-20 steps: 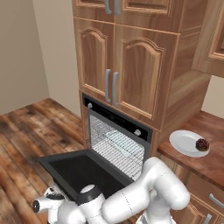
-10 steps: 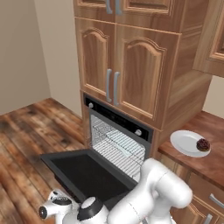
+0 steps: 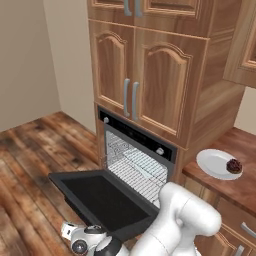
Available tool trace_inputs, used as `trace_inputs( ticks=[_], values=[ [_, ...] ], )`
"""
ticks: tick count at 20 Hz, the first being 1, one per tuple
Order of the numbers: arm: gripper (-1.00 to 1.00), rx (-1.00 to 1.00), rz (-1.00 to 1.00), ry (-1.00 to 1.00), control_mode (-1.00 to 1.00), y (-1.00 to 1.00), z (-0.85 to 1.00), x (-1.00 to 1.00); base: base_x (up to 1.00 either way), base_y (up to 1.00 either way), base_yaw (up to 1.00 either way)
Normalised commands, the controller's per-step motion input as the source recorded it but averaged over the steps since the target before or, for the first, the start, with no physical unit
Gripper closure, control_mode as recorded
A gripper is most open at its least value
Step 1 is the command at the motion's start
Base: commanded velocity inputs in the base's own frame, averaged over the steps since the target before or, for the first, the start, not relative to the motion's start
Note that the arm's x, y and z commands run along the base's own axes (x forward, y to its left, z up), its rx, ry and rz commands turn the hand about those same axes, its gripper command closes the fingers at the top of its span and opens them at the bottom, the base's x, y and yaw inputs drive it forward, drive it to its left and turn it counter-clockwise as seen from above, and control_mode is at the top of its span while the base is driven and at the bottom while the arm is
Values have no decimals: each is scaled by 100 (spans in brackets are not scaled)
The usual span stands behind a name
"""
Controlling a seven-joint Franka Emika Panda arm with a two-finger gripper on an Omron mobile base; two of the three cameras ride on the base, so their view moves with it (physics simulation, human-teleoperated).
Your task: Take the baked cake out of the oven and place it on the plate for cooling. Then close the oven door.
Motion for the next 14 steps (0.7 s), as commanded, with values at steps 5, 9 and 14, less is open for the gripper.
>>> trace_inputs(
  ticks=[5, 9, 14],
  values=[
    [-100, -48, -41, -9, -100, -46, 3, 0, 0, 0, 0],
    [-100, -45, -46, -6, -100, -46, 1, 6, 0, 0, 0],
    [-100, -45, -51, -4, -100, -45, 1, 17, 0, 0, 0]
  ],
)
